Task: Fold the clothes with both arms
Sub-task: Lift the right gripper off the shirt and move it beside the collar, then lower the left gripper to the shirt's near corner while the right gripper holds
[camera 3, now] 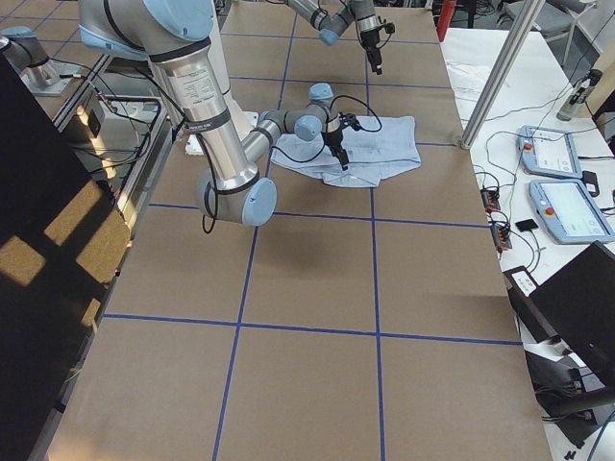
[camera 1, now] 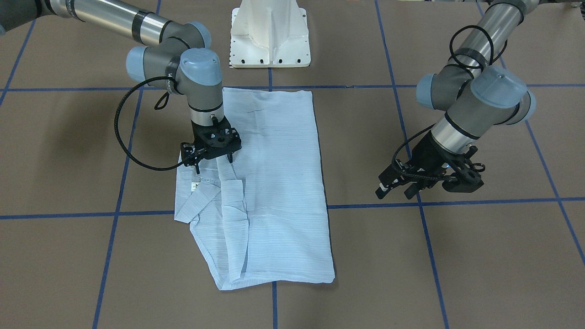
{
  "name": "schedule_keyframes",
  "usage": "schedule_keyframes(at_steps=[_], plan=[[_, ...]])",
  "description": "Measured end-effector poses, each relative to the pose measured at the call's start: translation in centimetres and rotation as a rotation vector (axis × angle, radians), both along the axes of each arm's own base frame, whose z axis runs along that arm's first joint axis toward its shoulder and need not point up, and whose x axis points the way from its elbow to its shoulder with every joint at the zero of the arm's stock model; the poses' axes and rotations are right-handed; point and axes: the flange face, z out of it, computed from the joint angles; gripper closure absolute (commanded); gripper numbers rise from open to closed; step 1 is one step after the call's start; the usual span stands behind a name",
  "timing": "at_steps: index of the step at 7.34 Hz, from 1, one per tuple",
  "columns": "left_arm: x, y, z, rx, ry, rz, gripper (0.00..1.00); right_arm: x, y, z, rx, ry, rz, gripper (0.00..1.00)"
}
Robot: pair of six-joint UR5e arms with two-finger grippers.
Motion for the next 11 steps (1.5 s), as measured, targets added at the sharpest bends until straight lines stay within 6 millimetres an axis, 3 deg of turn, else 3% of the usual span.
schedule_keyframes(at_steps=[2, 3, 5, 6, 9, 11], plan=[[0.2, -0.1, 0.0, 0.0, 0.0, 0.001, 0.0, 2.4, -2.0, 1.9, 0.005, 0.03, 0.0, 0.0], [0.2, -0.1, 0.0, 0.0, 0.0, 0.001, 0.0, 4.6, -3.5, 3.7, 0.013, 0.06, -0.008, 0.0], [0.2, -0.2, -0.2, 0.0, 0.001, 0.001, 0.0, 11.5, -6.9, 6.3, 0.013, 0.078, -0.05, 0.0], [0.3, -0.2, -0.3, 0.001, 0.002, 0.001, 0.0, 14.1, -7.9, 6.3, 0.007, 0.057, -0.066, 0.0], [0.5, 0.3, -1.2, 0.011, 0.012, 0.008, 0.0, 15.9, -7.8, 4.1, -0.015, -0.027, -0.088, 0.0], [2.6, 3.0, -3.1, 0.006, 0.032, 0.051, 0.0, 16.3, -6.5, 2.8, -0.098, -0.109, -0.074, 0.0]])
